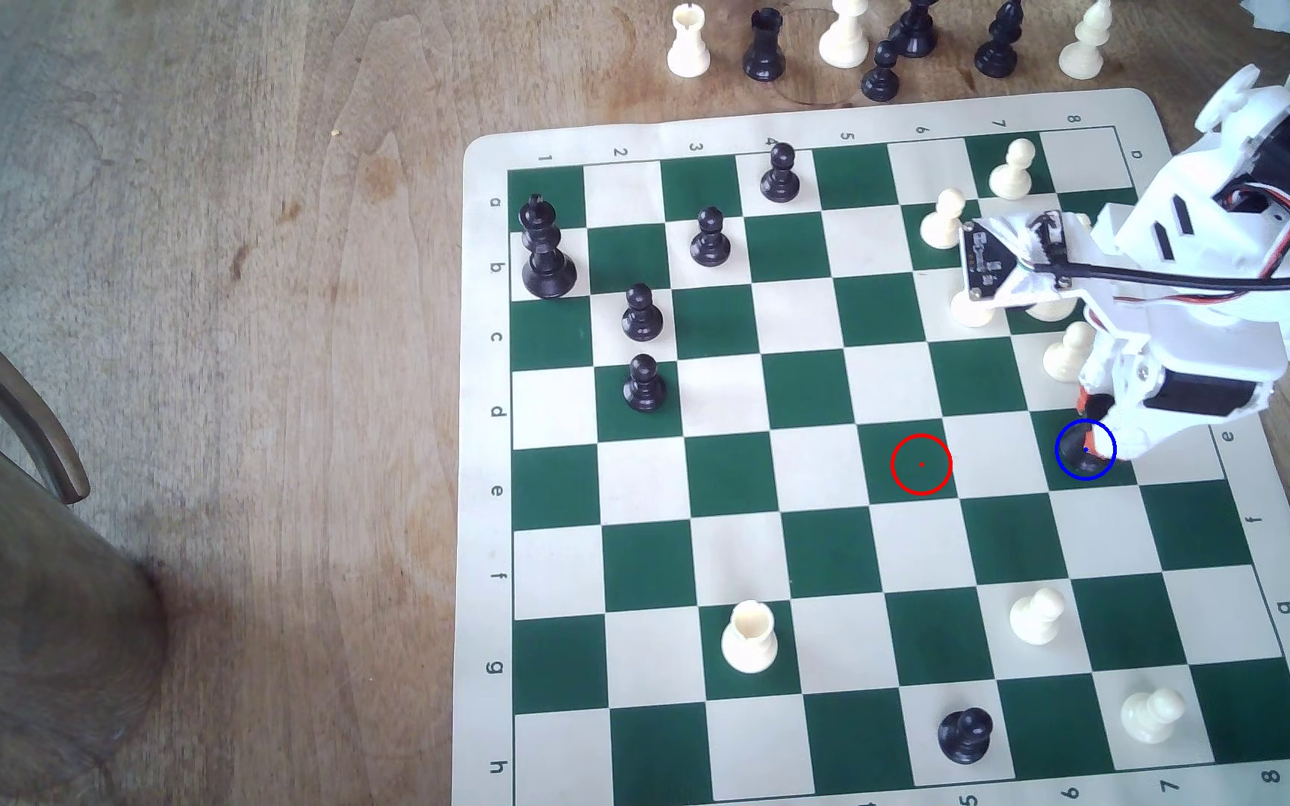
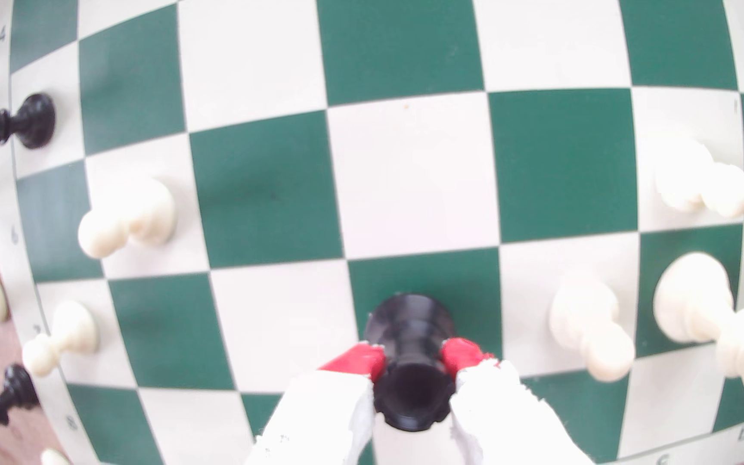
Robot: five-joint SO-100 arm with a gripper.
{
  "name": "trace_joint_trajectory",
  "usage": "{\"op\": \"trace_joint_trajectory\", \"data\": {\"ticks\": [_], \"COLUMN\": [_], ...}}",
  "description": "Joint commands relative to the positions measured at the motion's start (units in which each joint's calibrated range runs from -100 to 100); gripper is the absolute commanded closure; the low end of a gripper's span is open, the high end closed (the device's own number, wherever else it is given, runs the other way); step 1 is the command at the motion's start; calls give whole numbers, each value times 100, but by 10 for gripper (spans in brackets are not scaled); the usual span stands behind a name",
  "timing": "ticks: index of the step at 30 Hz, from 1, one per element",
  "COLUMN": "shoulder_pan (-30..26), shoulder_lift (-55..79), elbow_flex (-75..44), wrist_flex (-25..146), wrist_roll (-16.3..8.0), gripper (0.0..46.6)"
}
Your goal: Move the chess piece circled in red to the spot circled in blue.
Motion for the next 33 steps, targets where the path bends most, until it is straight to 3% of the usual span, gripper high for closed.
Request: {"op": "trace_joint_trajectory", "data": {"ticks": [1, 24, 26, 31, 33], "shoulder_pan": [-50, -3, 5, 28, 68], "shoulder_lift": [-30, 157, 157, 81, -38], "elbow_flex": [70, 151, 151, 224, 278], "wrist_flex": [-155, -286, -286, -295, -344], "wrist_roll": [-20, 117, 122, 151, 151], "gripper": [464, 455, 434, 270, 240]}}
